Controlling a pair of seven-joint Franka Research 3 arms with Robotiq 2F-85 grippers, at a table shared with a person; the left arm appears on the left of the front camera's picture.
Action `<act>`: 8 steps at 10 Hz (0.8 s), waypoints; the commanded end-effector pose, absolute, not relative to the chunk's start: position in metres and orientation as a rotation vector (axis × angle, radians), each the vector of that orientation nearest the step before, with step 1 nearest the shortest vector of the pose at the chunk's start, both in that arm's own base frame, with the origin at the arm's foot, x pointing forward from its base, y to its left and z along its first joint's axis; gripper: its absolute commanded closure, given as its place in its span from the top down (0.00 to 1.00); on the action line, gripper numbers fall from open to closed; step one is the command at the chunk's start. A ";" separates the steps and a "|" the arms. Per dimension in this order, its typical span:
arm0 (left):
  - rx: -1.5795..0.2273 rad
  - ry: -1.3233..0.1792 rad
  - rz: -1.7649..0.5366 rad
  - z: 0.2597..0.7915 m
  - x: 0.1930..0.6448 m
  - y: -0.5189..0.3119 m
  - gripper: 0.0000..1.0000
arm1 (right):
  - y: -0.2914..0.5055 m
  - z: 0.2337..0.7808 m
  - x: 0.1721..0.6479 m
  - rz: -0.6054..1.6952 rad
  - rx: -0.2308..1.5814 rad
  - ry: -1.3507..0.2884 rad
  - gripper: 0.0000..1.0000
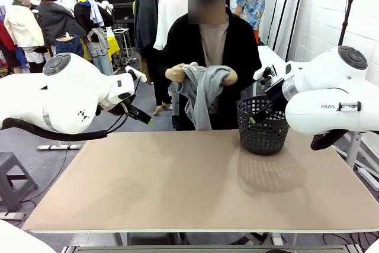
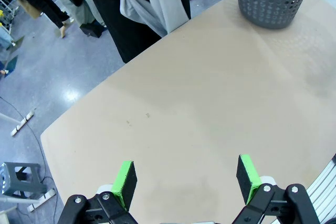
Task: Fold the training pants.
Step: Grab both ends of the Training pants handed by a person.
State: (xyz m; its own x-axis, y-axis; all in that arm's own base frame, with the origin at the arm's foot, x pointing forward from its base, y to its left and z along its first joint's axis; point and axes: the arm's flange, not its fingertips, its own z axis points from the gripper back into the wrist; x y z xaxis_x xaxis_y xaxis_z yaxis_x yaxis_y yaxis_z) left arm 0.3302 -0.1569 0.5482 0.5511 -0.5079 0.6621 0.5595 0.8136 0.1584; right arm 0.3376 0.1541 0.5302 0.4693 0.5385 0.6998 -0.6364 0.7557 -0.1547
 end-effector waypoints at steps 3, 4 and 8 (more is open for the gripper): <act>-0.074 -0.757 -0.632 0.548 0.331 -0.157 1.00 | 0.153 0.530 0.338 0.721 0.133 -0.807 1.00; -0.074 -0.757 -0.632 0.548 0.331 -0.157 1.00 | 0.153 0.530 0.338 0.721 0.133 -0.807 1.00; -0.074 -0.757 -0.632 0.548 0.331 -0.157 1.00 | 0.153 0.530 0.338 0.721 0.133 -0.807 1.00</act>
State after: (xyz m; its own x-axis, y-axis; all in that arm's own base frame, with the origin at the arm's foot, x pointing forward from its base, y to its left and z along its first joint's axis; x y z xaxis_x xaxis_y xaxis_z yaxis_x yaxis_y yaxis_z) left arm 0.3302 -0.1569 0.5482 0.5511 -0.5079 0.6621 0.5595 0.8136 0.1584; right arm 0.3376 0.1541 0.5302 0.4693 0.5385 0.6998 -0.6364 0.7557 -0.1547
